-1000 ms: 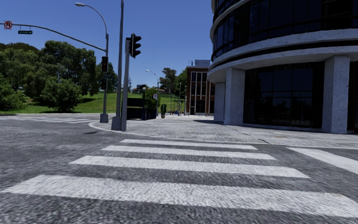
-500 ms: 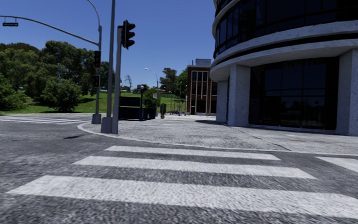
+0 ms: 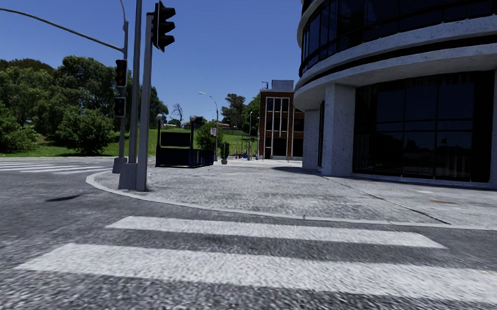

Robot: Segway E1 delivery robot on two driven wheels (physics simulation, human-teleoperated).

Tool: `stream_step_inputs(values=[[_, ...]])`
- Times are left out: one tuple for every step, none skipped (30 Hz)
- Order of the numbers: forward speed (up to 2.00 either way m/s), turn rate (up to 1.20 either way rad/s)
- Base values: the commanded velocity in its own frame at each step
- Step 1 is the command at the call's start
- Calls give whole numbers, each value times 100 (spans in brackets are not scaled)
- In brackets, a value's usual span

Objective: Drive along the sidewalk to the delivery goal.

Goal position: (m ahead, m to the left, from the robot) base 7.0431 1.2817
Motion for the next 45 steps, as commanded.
stream_step_inputs(values=[[200, 0], [200, 0], [200, 0], [200, 0], [200, 0], [200, 0], [200, 0], [200, 0], [200, 0], [200, 0], [200, 0], [200, 0], [200, 0], [200, 0], [200, 0], [200, 0], [200, 0], [200, 0], [200, 0], [200, 0], [199, 0], [199, 0], [199, 0], [199, 0], [199, 0], [199, 0], [199, 0], [199, 0], [199, 0], [199, 0], [199, 0], [199, 0], [198, 0], [198, 0], [200, 0], [200, 0], [200, 0], [200, 8], [200, 25], [200, 38], [200, 38], [200, 51], [200, 55], [200, 55], [200, 55]])
